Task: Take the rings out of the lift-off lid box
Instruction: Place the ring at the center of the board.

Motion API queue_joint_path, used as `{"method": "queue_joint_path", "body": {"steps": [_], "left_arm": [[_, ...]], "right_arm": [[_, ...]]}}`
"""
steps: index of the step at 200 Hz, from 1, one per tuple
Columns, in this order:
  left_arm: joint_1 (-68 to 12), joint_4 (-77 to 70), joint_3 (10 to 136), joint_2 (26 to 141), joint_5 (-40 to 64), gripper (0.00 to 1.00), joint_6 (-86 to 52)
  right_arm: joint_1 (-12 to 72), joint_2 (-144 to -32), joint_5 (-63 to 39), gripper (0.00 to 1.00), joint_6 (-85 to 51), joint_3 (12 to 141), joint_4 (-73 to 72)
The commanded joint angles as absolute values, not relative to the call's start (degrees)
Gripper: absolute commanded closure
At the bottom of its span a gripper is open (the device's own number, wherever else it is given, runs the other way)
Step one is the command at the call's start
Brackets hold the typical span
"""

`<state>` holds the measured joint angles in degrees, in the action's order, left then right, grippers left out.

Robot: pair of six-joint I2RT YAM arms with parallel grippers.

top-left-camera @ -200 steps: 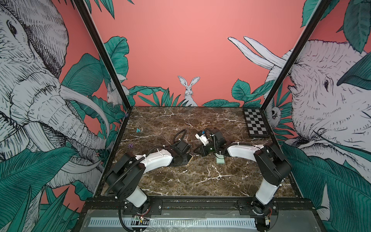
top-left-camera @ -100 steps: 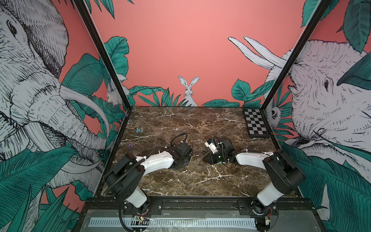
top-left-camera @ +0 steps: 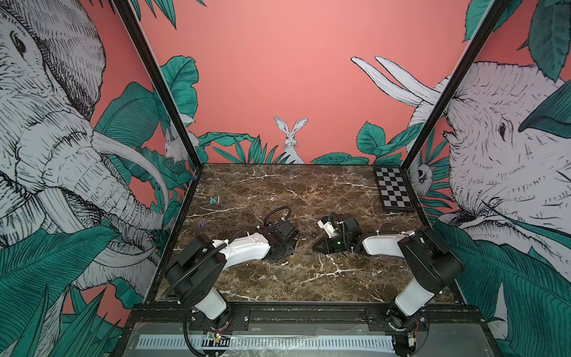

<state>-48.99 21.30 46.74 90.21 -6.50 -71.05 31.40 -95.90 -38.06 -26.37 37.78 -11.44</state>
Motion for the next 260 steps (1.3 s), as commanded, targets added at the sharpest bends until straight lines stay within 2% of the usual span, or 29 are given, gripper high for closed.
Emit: {"method": "queue_joint_path", "body": {"steps": [1, 20, 48, 64, 105, 137, 157, 203, 260], "left_arm": [[-49.7, 22.0, 47.5, 90.9, -6.7, 0.74, -72.9], [-49.7, 21.9, 47.0, 90.4, -6.8, 0.73, -73.3], [-49.8, 22.4, 47.2, 89.2, -6.8, 0.61, -72.9], [-49.9, 23.0, 47.4, 88.4, -6.8, 0.55, -72.4], [-49.8, 26.2, 47.6, 85.7, -7.2, 0.50, -69.8], [-49.7, 26.1, 46.9, 81.5, -7.6, 0.44, -62.8], [-49.3, 26.6, 48.3, 80.4, -7.6, 0.43, -55.8], [-44.5, 28.1, 52.7, 84.2, -5.2, 0.42, -43.1], [-40.5, 30.2, 60.1, 94.3, -0.3, 0.42, -32.5]], "right_arm": [[31.2, -95.9, -35.4, 0.94, -24.0, 38.2, -8.5], [31.1, -94.3, -34.3, 0.86, -22.4, 39.0, -5.7], [31.1, -92.3, -33.3, 0.75, -20.6, 40.6, -1.9], [31.2, -92.2, -32.7, 0.74, -19.7, 41.5, 0.0], [31.1, -87.8, -30.0, 0.63, -17.3, 45.3, 6.9], [31.1, -82.4, -28.0, 0.45, -18.0, 48.1, 12.1], [31.2, -79.1, -25.3, 0.37, -18.0, 49.1, 15.6], [31.2, -75.2, -14.4, 0.32, -18.7, 50.6, 26.5], [31.2, -71.0, -8.7, 0.30, -22.1, 48.3, 26.3]]}}
